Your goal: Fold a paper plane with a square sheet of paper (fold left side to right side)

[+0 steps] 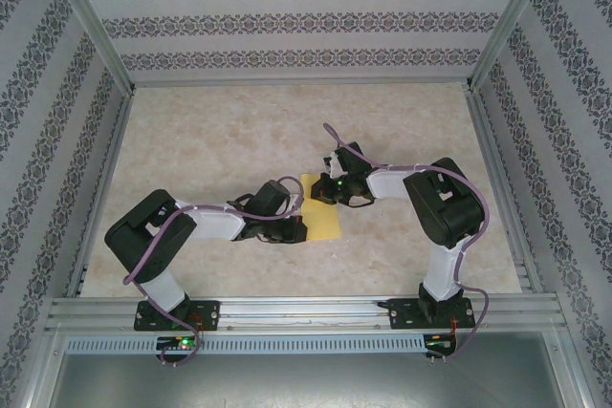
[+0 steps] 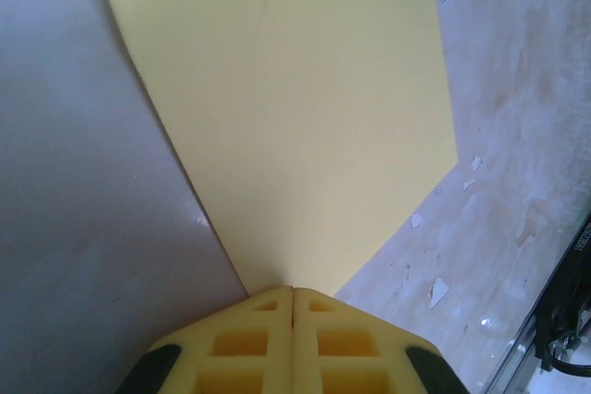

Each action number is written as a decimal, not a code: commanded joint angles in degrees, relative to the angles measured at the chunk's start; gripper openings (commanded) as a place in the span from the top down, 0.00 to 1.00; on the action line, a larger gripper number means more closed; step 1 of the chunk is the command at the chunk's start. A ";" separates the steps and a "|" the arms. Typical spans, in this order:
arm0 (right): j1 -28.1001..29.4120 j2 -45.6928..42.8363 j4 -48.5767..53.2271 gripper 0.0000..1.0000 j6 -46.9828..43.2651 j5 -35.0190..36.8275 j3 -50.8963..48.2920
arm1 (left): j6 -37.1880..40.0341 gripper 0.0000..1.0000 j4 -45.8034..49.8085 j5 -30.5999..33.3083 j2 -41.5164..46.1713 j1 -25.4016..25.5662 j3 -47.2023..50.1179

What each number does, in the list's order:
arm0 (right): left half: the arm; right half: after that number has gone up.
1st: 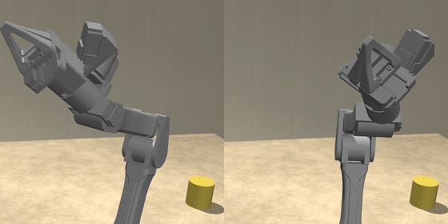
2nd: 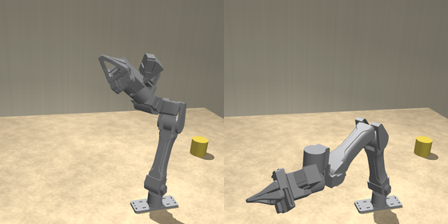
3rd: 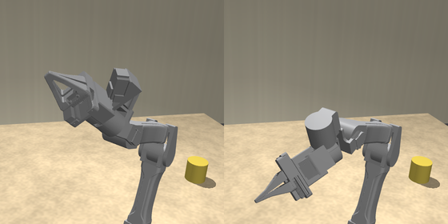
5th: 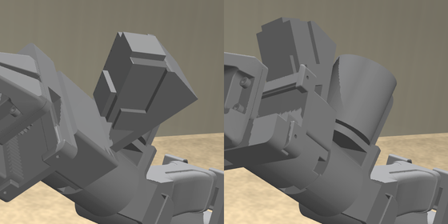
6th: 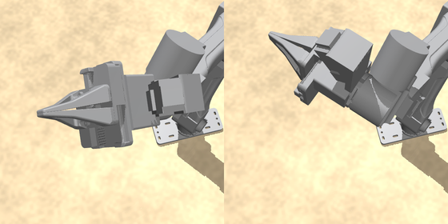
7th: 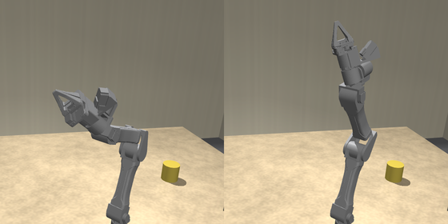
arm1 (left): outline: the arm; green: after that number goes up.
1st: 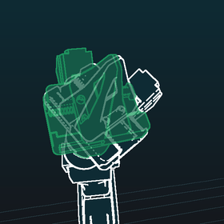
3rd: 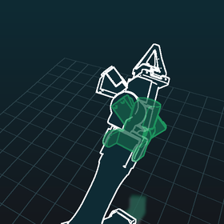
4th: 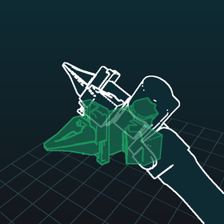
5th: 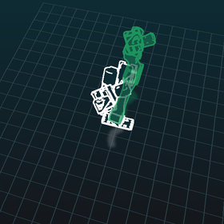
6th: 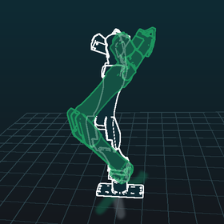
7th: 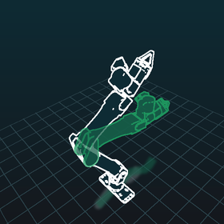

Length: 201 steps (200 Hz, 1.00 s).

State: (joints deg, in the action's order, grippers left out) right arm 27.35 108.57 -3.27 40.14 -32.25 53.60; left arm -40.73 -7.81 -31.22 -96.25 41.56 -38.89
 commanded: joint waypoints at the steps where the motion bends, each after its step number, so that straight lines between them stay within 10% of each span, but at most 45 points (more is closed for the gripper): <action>1: -1.27 2.56 4.70 1.00 -1.29 7.14 -2.36 | -0.82 0.96 9.71 -1.74 0.44 2.38 2.39; 97: -1.08 1.15 4.53 1.00 -1.29 7.12 -3.15 | 2.73 0.93 15.90 0.53 11.79 -0.95 -5.49; 201: -0.58 0.94 4.50 1.00 -1.30 7.11 -3.41 | 5.11 0.94 8.36 -1.37 -6.06 -2.45 -15.53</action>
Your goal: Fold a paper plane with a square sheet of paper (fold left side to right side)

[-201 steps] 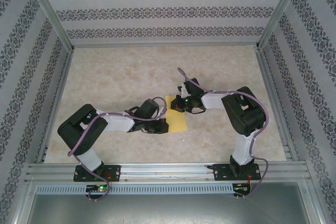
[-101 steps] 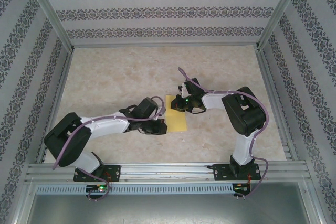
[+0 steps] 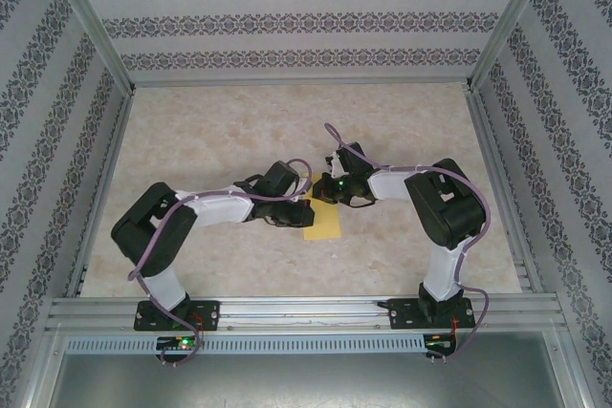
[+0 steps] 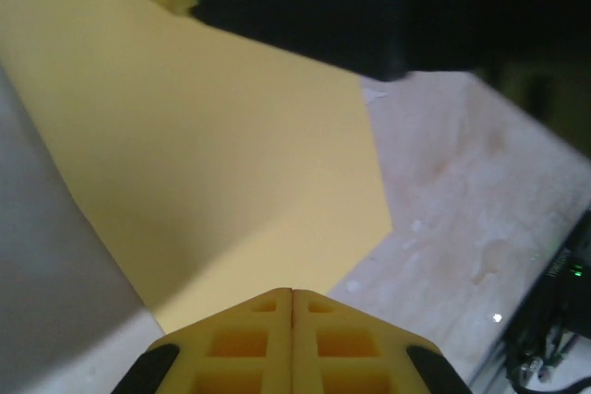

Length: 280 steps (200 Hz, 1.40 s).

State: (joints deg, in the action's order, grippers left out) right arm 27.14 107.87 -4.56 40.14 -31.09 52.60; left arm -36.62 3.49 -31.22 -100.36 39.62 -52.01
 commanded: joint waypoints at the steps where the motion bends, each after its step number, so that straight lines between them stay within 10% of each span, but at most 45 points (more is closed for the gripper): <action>1: -0.35 1.59 5.79 1.00 -1.34 5.95 -2.41 | 1.01 0.94 -2.95 -1.42 -2.04 -0.50 -2.49; 181: -0.94 -5.39 6.12 1.00 -0.42 1.56 2.09 | -0.23 0.95 0.12 2.19 -6.27 -0.50 0.25; 280: 1.52 -19.96 6.32 1.00 2.70 2.66 -12.07 | -1.96 0.95 -0.78 1.49 -5.73 -0.50 -0.20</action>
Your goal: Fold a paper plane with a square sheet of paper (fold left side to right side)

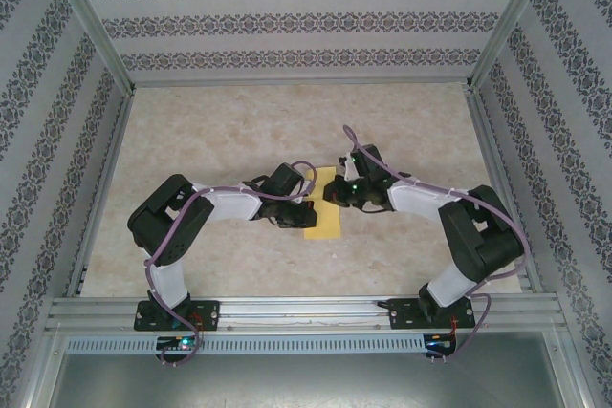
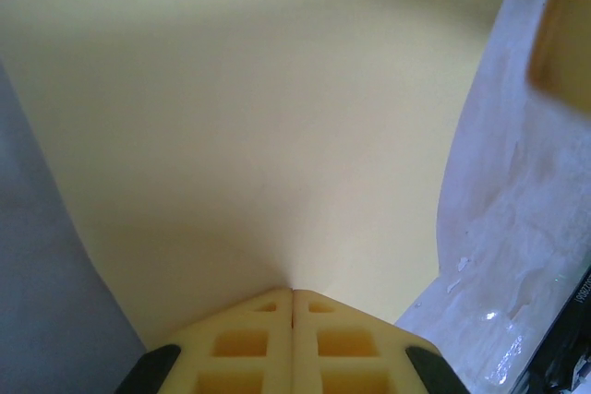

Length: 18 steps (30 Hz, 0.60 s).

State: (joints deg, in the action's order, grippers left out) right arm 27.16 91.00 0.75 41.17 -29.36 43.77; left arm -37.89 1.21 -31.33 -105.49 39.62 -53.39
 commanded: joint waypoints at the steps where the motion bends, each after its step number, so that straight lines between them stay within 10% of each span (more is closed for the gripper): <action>1: 1.54 -3.19 1.01 1.00 1.70 0.95 -3.38 | -0.69 0.95 1.46 1.57 -0.59 -0.50 1.13; 18: 5.88 0.49 -2.06 1.00 4.03 3.26 -7.99 | -1.47 0.95 0.64 1.05 -0.35 -0.42 0.74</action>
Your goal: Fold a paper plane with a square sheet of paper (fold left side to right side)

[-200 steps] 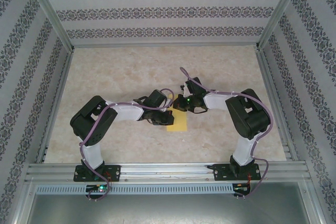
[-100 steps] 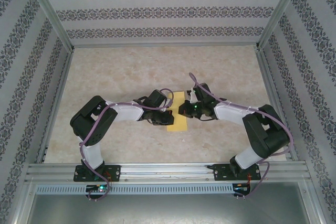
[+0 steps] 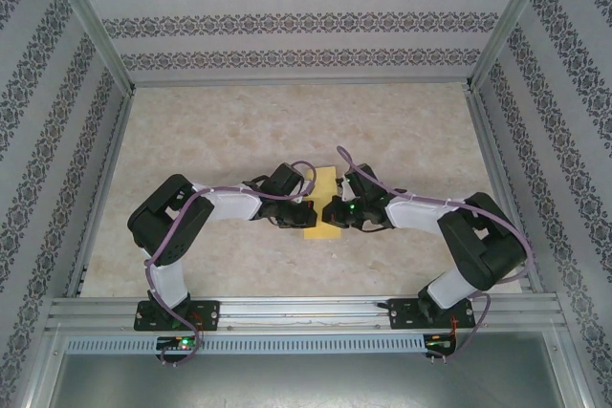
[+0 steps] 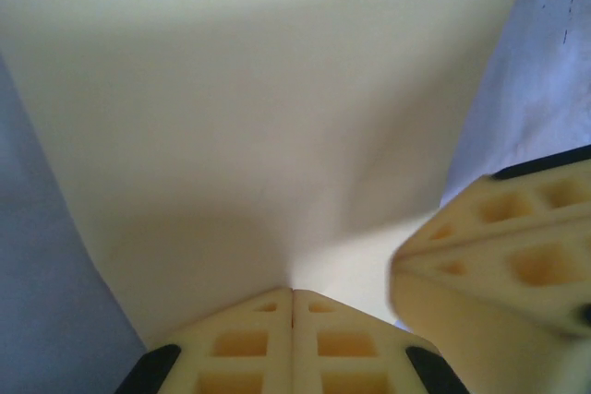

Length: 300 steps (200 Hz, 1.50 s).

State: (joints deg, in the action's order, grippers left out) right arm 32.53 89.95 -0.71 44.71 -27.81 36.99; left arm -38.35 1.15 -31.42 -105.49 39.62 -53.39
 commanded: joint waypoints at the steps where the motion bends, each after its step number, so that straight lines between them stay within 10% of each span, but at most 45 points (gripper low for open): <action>1: 0.51 2.07 -0.56 1.00 0.26 1.87 -1.35 | -1.11 0.95 0.46 1.06 -0.27 -0.42 0.65; 300: -1.60 5.56 8.88 1.00 -6.56 5.75 -1.75 | 5.08 0.91 -4.42 0.50 -5.43 -8.47 -4.27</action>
State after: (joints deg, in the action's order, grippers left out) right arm 31.62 92.79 -1.26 40.07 -28.05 36.71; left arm -34.70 -0.54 -31.64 -109.93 32.40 -58.57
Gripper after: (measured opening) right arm 0.043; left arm 0.091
